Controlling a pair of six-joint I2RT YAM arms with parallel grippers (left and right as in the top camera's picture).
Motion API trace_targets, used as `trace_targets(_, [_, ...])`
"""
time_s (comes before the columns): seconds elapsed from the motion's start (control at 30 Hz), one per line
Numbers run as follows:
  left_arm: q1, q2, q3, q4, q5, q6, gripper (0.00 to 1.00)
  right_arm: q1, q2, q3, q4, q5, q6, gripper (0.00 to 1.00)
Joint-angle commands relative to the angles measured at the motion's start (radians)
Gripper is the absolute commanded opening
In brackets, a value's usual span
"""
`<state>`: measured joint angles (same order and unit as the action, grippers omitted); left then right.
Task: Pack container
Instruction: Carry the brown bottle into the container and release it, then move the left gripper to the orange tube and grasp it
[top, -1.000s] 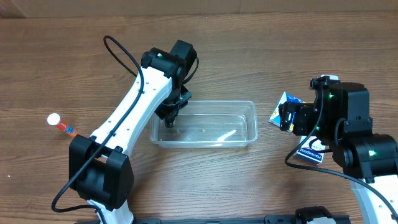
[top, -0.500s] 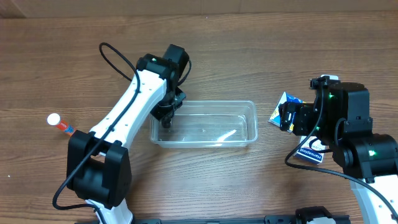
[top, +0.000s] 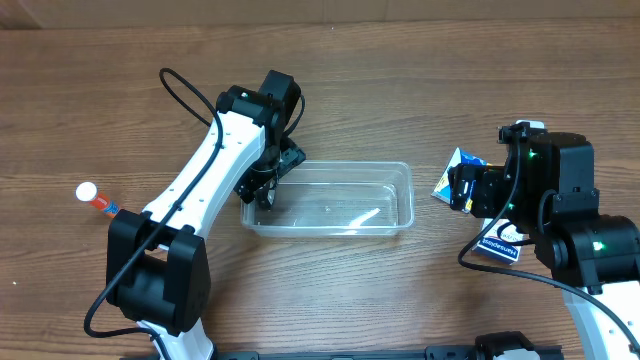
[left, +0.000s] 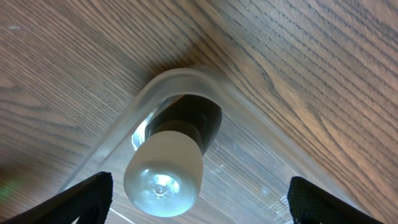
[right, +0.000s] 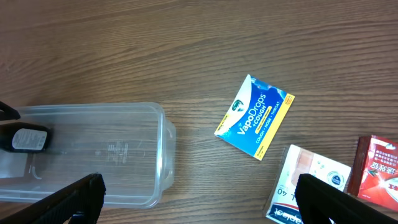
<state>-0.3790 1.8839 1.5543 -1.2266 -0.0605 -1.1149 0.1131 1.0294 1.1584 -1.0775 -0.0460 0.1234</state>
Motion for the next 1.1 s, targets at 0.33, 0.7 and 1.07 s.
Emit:
trace_targets(0.33, [0.002,-0.082,0.223,-0.164,-0.090,0.147,1.00,0.003,-0.005,0.031,0.003,0.001,0.004,1.00])
trace_targets(0.7, [0.263,-0.450,0.242,-0.307,-0.202,0.553,1.00,0.003,-0.005,0.031,0.005,0.001,0.004,1.00])
trace_targets(1.07, [0.807,-0.379,0.172,-0.256,0.025,0.711,1.00,0.003,-0.005,0.031,0.005,0.000,0.004,1.00])
